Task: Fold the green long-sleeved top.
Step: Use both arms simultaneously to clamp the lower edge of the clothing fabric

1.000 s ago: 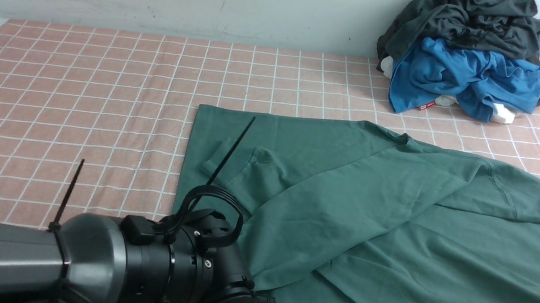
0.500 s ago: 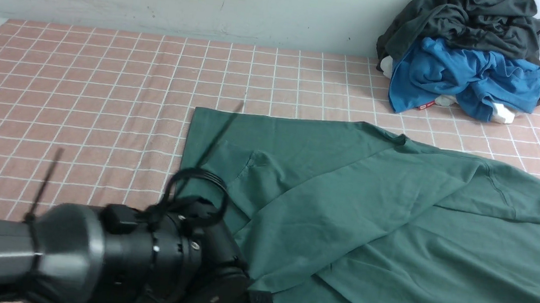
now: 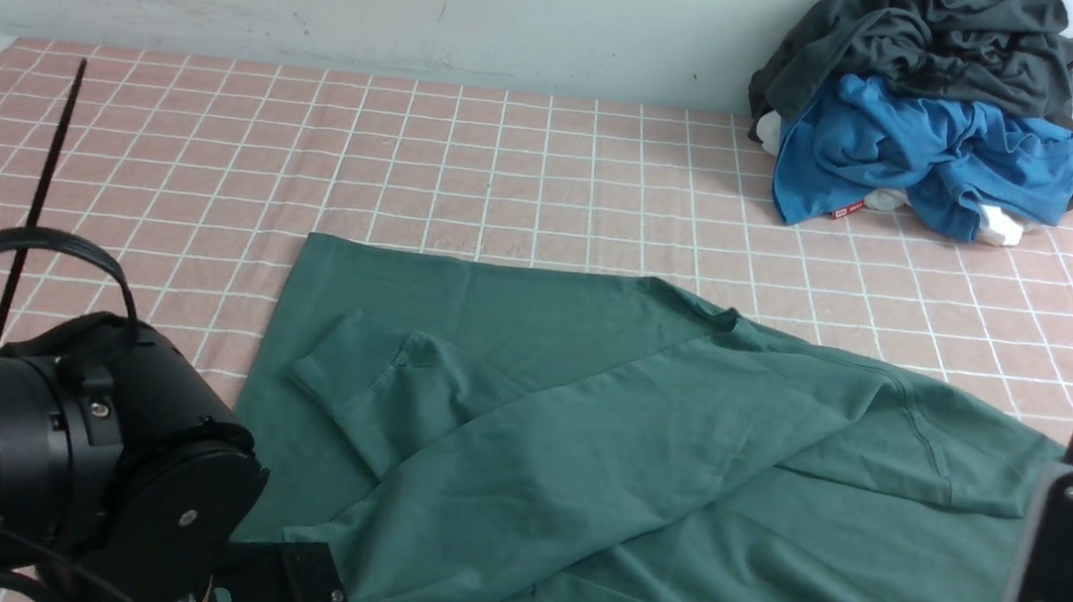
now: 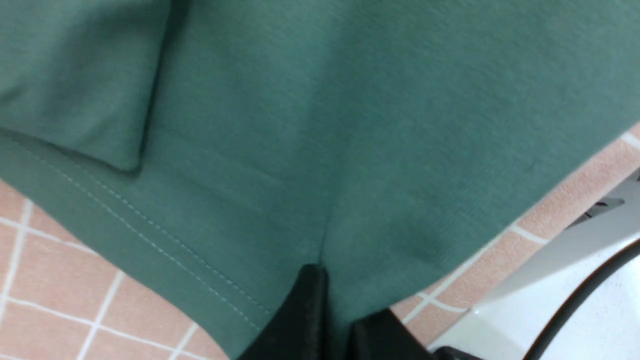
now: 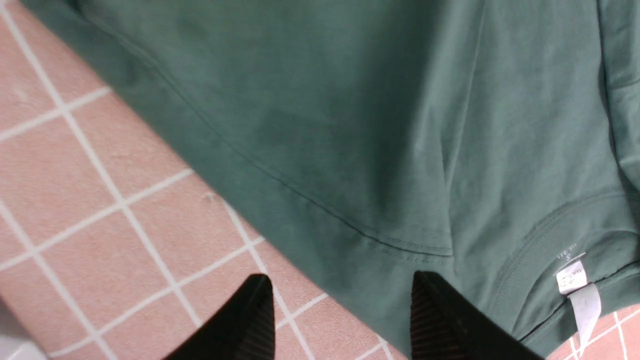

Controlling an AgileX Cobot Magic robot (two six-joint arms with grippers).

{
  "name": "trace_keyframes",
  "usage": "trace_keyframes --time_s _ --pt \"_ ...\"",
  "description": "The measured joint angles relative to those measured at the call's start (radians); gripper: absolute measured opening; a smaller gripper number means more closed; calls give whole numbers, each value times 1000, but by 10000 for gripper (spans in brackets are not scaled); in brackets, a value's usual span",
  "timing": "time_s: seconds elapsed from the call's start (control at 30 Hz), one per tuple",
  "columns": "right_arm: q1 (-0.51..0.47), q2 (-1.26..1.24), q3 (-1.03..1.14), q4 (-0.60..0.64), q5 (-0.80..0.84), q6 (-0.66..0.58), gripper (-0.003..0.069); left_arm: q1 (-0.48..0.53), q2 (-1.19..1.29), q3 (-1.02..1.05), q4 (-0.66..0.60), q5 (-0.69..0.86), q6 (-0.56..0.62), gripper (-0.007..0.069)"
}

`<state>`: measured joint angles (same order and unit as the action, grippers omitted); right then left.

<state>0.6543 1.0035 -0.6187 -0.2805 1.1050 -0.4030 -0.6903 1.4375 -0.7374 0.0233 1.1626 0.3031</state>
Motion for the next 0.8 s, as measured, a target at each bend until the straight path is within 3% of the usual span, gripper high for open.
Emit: trace_keyframes --time_s 0.33,0.63,0.8 --pt "0 122 197 -314 -175 322 354 0 0 1 -13 -48 0 -1" --pt "0 134 174 -468 -174 538 354 0 0 1 -23 -63 0 -1" --pt "0 116 139 -485 -171 667 354 0 0 1 -23 -70 0 -1"
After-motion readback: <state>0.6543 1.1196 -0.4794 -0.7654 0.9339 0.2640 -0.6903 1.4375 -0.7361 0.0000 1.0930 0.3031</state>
